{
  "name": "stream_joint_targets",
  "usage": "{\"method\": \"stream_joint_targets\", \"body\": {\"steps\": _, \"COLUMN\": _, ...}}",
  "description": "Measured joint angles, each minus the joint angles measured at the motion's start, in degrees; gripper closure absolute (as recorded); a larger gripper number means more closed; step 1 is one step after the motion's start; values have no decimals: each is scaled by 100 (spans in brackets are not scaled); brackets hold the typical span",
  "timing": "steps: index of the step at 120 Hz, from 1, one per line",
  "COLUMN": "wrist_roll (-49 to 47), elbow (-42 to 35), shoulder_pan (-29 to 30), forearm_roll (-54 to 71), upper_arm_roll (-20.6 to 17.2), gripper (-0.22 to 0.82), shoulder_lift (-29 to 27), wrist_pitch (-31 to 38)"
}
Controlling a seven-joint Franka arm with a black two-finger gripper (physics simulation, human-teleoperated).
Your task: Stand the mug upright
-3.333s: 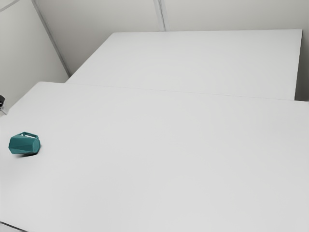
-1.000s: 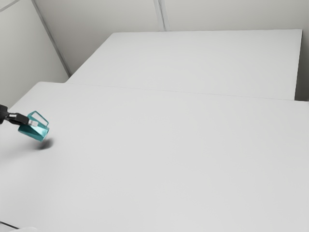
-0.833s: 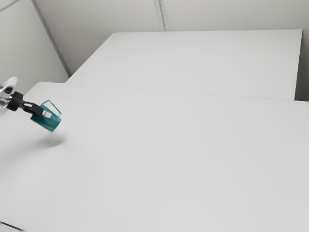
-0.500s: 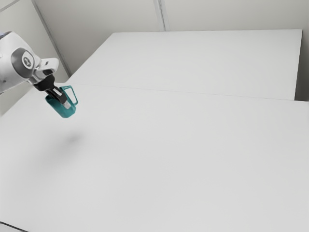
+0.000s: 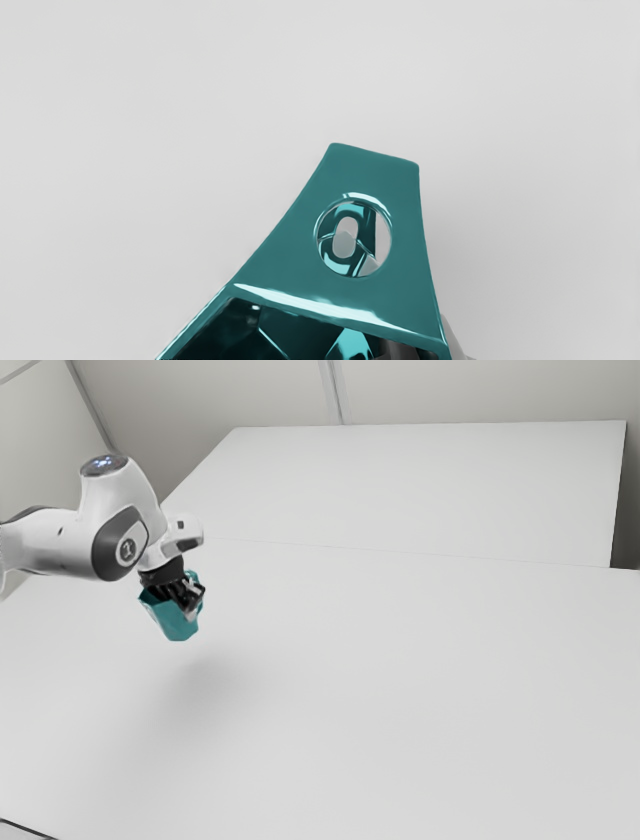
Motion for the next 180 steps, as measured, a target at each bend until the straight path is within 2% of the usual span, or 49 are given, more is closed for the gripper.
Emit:
{"method": "stream_joint_targets", "body": {"steps": 20, "wrist_roll": -1220, "elbow": -302, "shoulder_pan": -202, "forearm_roll": 61, "upper_arm_roll": -157, "gripper": 79, "shoulder_lift": 1, "wrist_pitch": 81}}
{"method": "stream_joint_targets", "body": {"steps": 49, "wrist_roll": -2573, "elbow": -446, "shoulder_pan": -251, "forearm_roll": 79, "upper_arm_roll": -308, "gripper": 79, "shoulder_lift": 365, "wrist_pitch": 294}}
{"method": "stream_joint_targets", "body": {"steps": 89, "wrist_roll": -3791, "elbow": -421, "shoulder_pan": -300, "forearm_roll": 165, "upper_arm_roll": -337, "gripper": 79, "shoulder_lift": 958, "wrist_pitch": 683}}
{"method": "stream_joint_targets", "body": {"steps": 106, "wrist_roll": -4143, "elbow": -401, "shoulder_pan": -272, "forearm_roll": 199, "upper_arm_roll": -325, "gripper": 78, "shoulder_lift": 1043, "wrist_pitch": 788}}
{"method": "stream_joint_targets", "body": {"steps": 126, "wrist_roll": -4391, "elbow": -387, "shoulder_pan": -336, "forearm_roll": 403, "upper_arm_roll": -328, "gripper": 41, "shoulder_lift": 983, "wrist_pitch": 820}}
{"method": "stream_joint_targets", "body": {"steps": 139, "wrist_roll": -4518, "elbow": -387, "shoulder_pan": -397, "forearm_roll": 456, "upper_arm_roll": -328, "gripper": 25, "shoulder_lift": 927, "wrist_pitch": 817}}
{"method": "stream_joint_targets", "body": {"steps": 157, "wrist_roll": -4658, "elbow": -388, "shoulder_pan": -423, "forearm_roll": 488, "upper_arm_roll": -328, "gripper": 12, "shoulder_lift": 797, "wrist_pitch": 779}}
{"method": "stream_joint_targets", "body": {"steps": 180, "wrist_roll": -4783, "elbow": -388, "shoulder_pan": -417, "forearm_roll": 506, "upper_arm_roll": -328, "gripper": 5, "shoulder_lift": 386, "wrist_pitch": 528}}
